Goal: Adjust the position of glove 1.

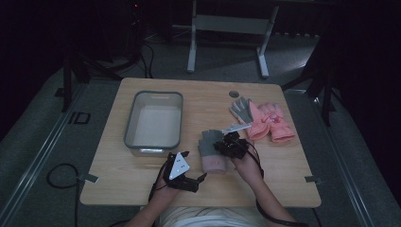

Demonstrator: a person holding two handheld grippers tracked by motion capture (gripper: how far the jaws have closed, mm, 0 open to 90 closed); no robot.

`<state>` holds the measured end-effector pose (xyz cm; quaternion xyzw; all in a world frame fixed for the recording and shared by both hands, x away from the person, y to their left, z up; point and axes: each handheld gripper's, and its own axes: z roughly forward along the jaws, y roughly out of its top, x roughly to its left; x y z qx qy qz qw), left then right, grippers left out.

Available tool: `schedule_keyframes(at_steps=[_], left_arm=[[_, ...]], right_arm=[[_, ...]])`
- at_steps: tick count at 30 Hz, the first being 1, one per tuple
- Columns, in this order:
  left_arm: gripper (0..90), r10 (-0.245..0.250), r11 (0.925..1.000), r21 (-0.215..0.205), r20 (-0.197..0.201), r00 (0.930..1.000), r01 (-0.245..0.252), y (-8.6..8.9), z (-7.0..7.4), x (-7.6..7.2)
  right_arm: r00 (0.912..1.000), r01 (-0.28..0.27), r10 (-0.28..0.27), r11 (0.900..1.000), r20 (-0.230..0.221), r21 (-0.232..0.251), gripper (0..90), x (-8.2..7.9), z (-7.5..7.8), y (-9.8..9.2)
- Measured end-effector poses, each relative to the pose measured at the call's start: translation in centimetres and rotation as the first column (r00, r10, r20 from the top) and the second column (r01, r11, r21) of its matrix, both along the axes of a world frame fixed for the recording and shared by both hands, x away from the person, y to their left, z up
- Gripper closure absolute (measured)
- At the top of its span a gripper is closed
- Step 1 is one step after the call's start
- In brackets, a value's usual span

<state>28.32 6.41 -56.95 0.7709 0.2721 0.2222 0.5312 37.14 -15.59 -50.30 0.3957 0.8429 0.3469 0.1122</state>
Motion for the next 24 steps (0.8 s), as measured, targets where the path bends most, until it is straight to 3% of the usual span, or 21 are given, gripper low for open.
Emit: schedule_keyframes(at_steps=[9,17,18,23,24], left_arm=[[0.0,-0.006,1.0000,0.005,-0.001,1.0000,0.006,0.0,0.0,0.0],[0.0,-0.018,0.9994,0.029,0.007,0.9998,0.018,-0.2,0.0,-0.1],[0.0,-0.019,0.9994,0.027,0.005,0.9998,0.019,-0.2,0.0,0.0],[0.0,-0.009,0.9999,0.007,0.003,1.0000,0.009,-0.1,0.0,-0.1],[0.0,-0.016,0.9998,-0.013,0.006,0.9998,0.016,0.0,0.0,0.0]], right_arm=[[0.9983,0.018,-0.019,1.000,-0.056,-0.012,83.8,0.8,-2.2,0.0],[0.9970,0.024,-0.024,1.000,-0.074,-0.005,79.9,1.0,-3.0,-0.1],[0.9966,0.023,-0.024,1.000,-0.078,-0.013,76.0,1.1,-3.3,-0.1],[0.9973,0.025,-0.025,1.000,-0.069,-0.011,73.4,1.0,-3.6,-0.2],[0.9979,0.019,-0.020,1.000,-0.062,-0.017,73.2,0.9,-3.7,-0.2]])
